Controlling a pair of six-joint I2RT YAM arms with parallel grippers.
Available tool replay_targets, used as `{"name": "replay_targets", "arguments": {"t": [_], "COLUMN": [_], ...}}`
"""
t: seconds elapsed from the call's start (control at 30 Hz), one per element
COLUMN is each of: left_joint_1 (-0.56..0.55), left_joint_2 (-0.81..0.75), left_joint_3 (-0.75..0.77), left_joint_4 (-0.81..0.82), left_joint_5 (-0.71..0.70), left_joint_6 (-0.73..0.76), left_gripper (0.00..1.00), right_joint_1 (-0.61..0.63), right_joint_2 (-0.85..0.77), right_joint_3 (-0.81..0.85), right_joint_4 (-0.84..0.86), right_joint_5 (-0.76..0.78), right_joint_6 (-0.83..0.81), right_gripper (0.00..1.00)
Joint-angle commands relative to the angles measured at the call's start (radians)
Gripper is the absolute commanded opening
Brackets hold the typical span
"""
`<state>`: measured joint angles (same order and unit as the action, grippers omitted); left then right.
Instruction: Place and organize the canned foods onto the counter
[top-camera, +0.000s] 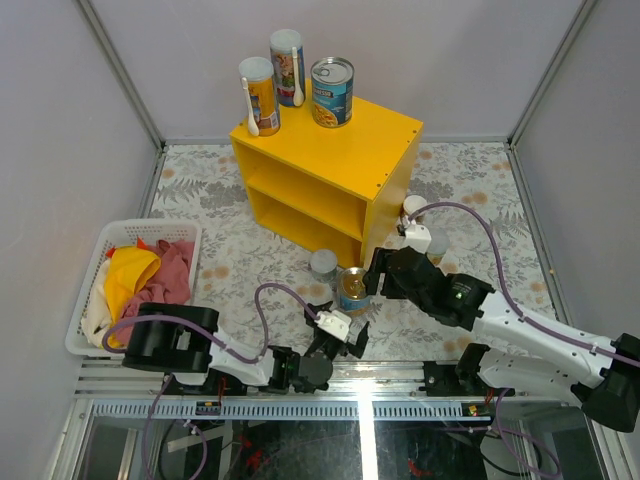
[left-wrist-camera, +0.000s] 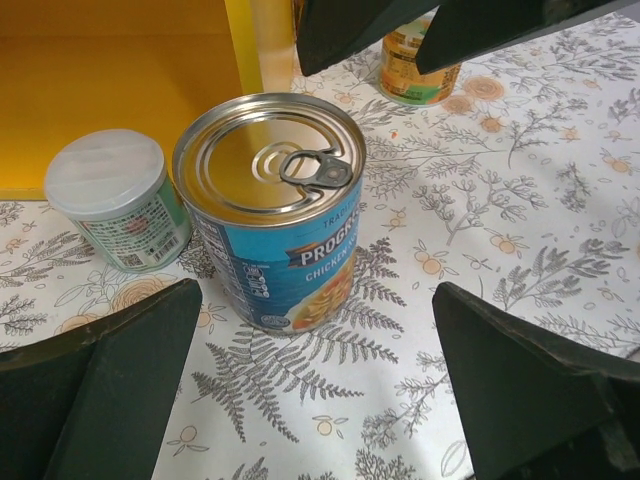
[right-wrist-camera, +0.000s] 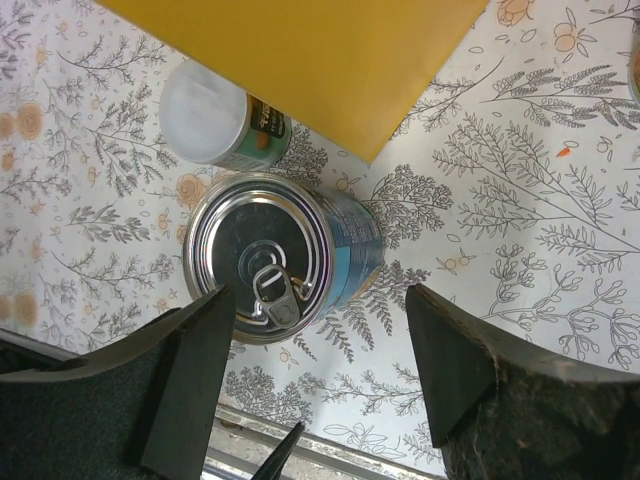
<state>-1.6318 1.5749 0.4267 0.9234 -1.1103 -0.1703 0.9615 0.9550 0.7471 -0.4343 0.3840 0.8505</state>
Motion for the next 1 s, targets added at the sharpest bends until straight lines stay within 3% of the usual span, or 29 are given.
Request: {"name": "replay_targets", "arguments": {"t": [0.0, 0.53, 0.97], "left_joint_1": [0.041, 0.161, 0.226], "left_joint_2": [0.055, 0.246, 0.309], "left_joint_3": [-0.006, 0.043, 0.073], "left_joint_4": [0.215, 0.500, 0.570], "left_joint_5": [-0.020, 0.044, 0.098], "left_joint_6": [-0.017, 0.059, 0.080], "left_gripper": [1.00, 1.00, 1.00], "right_joint_1": [-0.012, -0.089, -0.130], "right_joint_2": [0.023, -0.002, 0.012], "right_joint_3": [0.059, 0.092, 0.083], "right_joint_4": [0.030, 0.002, 0.009], "right_joint_5": [0.062, 0.003, -0.045], "right_joint_6": [-0.038, -0.063, -0.091], "right_gripper": [0.77, 0.77, 0.77]}}
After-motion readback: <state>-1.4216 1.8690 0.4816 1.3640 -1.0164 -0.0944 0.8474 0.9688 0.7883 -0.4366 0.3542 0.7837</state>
